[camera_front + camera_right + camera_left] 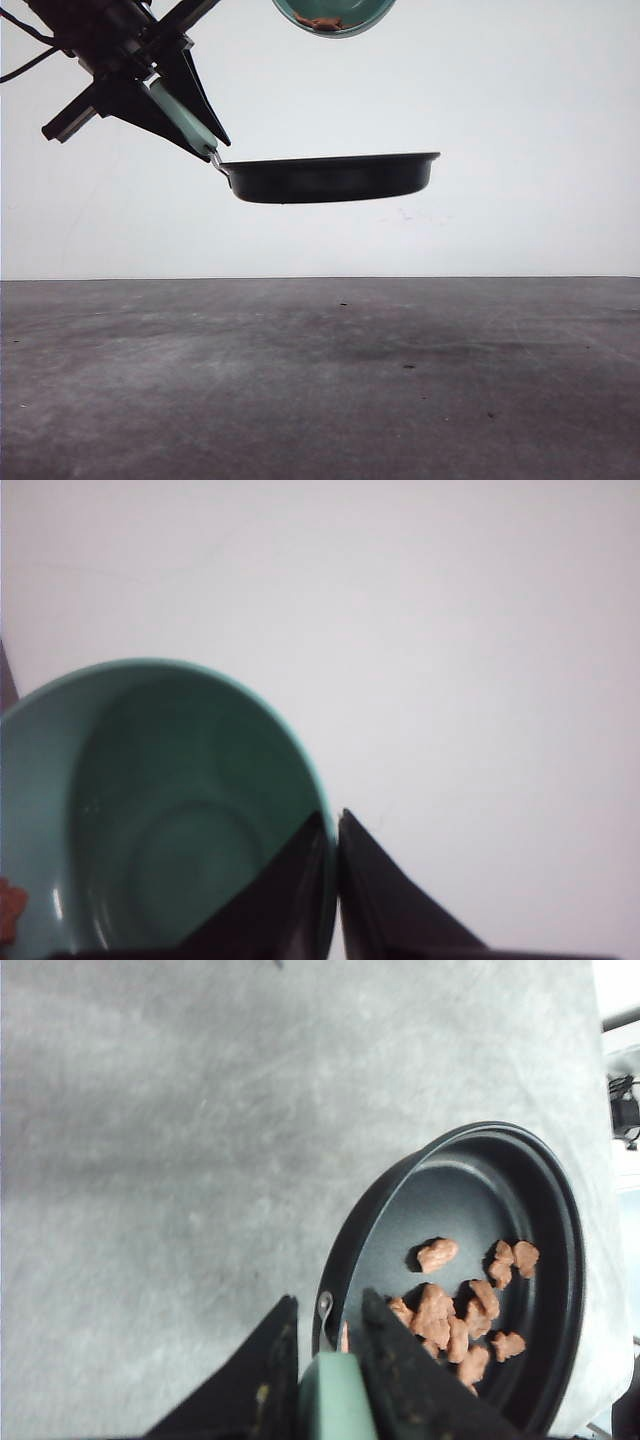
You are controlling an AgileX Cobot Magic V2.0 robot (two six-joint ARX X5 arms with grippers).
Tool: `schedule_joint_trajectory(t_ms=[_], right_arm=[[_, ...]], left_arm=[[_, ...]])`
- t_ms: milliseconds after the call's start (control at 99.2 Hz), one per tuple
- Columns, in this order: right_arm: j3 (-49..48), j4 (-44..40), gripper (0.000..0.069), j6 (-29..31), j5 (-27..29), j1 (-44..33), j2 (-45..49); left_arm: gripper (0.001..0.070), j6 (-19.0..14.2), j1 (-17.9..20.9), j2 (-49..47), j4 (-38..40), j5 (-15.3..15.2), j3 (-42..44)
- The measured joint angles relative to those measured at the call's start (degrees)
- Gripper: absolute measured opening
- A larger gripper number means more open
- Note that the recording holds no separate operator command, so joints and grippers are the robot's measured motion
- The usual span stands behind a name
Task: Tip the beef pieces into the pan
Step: 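Raise the bowl with the right gripper and tip cubes into the pan, then lower the empty bowl onto the table with the right gripper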
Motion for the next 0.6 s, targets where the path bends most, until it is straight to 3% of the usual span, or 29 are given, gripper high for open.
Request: schedule_joint_trajectory(t_ms=[192, 282, 605], right_arm=[[0.0, 0.5, 0.0014, 0.2, 1.1, -0.1, 3.0], [-0.1, 5.2, 0.0014, -1.3, 2.8, -0.1, 4.0], [0.0, 5.4, 0.0014, -12.8, 3.7, 0.9, 3.9]], left_arm=[[0.0056, 0.0, 0.0, 0.0, 0.4, 0.0, 0.0], [0.0056, 0.0, 0.0, 0.0, 0.4, 0.0, 0.0], [0.0056, 0.0, 0.0, 0.0, 0.3, 0.6, 0.0]])
